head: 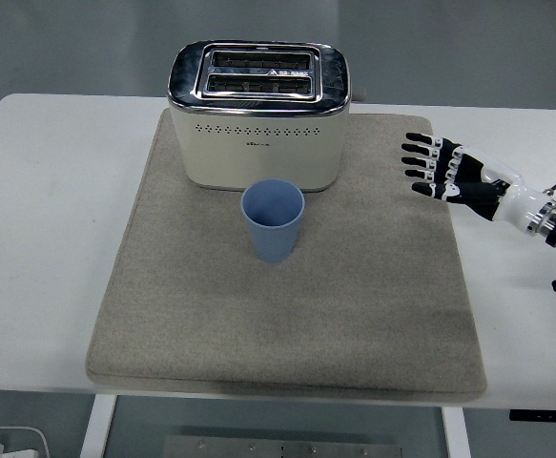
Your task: Put the water cup in front of the bread machine
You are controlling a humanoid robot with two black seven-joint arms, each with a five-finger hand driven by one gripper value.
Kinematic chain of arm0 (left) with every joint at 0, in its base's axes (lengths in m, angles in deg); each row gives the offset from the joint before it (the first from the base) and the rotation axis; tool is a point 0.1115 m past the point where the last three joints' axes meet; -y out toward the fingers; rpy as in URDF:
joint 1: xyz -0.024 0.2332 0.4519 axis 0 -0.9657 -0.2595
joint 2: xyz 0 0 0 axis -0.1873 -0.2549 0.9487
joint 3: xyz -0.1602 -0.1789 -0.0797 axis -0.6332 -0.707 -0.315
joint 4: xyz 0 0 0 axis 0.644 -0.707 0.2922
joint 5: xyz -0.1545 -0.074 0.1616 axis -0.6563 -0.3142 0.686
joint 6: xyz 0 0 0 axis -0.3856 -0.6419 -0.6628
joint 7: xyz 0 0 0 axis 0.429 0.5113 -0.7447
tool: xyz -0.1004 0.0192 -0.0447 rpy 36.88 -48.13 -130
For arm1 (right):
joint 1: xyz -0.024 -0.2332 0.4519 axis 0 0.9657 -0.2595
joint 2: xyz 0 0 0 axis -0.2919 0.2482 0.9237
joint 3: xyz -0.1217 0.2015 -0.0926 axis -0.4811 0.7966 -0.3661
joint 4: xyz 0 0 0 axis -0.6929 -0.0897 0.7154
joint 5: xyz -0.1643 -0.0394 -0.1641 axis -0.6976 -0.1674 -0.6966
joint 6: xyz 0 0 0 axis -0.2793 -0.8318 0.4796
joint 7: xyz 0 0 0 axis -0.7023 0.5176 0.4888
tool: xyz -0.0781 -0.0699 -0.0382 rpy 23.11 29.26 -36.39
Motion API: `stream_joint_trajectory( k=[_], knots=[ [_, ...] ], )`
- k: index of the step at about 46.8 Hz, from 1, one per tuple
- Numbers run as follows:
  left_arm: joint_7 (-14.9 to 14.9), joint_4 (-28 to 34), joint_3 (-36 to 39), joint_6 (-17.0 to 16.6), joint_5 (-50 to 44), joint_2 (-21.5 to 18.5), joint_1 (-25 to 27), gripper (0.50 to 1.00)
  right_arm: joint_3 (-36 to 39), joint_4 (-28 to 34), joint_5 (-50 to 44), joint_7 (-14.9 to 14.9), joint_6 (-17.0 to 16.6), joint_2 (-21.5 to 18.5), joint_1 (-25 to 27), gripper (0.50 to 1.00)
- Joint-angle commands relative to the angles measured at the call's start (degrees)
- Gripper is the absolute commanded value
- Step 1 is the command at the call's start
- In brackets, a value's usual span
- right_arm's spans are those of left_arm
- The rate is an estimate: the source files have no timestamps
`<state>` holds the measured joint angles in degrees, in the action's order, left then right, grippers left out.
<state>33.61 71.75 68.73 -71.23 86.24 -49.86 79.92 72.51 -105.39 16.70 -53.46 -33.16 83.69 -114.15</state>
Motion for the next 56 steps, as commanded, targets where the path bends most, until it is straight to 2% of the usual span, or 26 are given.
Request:
stream_joint_trajectory(
  k=[1, 11, 22, 29, 37, 45, 49, 56],
  knots=[
    [-0.03, 0.0, 0.0, 0.0, 0.0, 0.0, -0.01, 1.0, 0.08, 0.06, 3.62, 2.08, 1.87, -0.33, -0.09, 0.928],
    [-0.03, 0.0, 0.0, 0.0, 0.0, 0.0, -0.01, 1.0, 0.17, 0.15, 9.51, 3.57, 6.44, -1.56, -0.97, 0.928],
    [-0.03, 0.08, 0.0, 0.0, 0.0, 0.0, -0.09, 1.0, 1.4, 0.5, 17.07, 7.44, 11.54, -5.16, -2.64, 0.928],
    [-0.03, 0.08, 0.0, 0.0, 0.0, 0.0, -0.09, 1.0, 1.4, 0.5, 19.45, 7.79, 14.62, -7.98, -3.43, 0.928],
    [-0.03, 0.08, 0.0, 0.0, 0.0, 0.0, -0.09, 1.0, 3.24, 0.5, 21.99, 8.06, 15.94, -9.65, -3.52, 0.928],
    [-0.03, 0.0, 0.0, 0.0, 0.0, 0.0, -0.01, 1.0, 4.38, 0.59, 24.45, 9.55, 16.12, -10.88, -4.57, 0.928],
    [-0.03, 0.0, 0.0, 0.0, 0.0, 0.0, -0.09, 1.0, 5.26, 0.94, 26.3, 10.95, 16.12, -11.06, -5.1, 0.928],
    [-0.03, 0.0, 0.0, 0.0, 0.0, 0.0, -0.09, 1.0, 5.88, 2.35, 29.99, 14.03, 18.05, -11.93, -6.33, 0.928]
  ],
)
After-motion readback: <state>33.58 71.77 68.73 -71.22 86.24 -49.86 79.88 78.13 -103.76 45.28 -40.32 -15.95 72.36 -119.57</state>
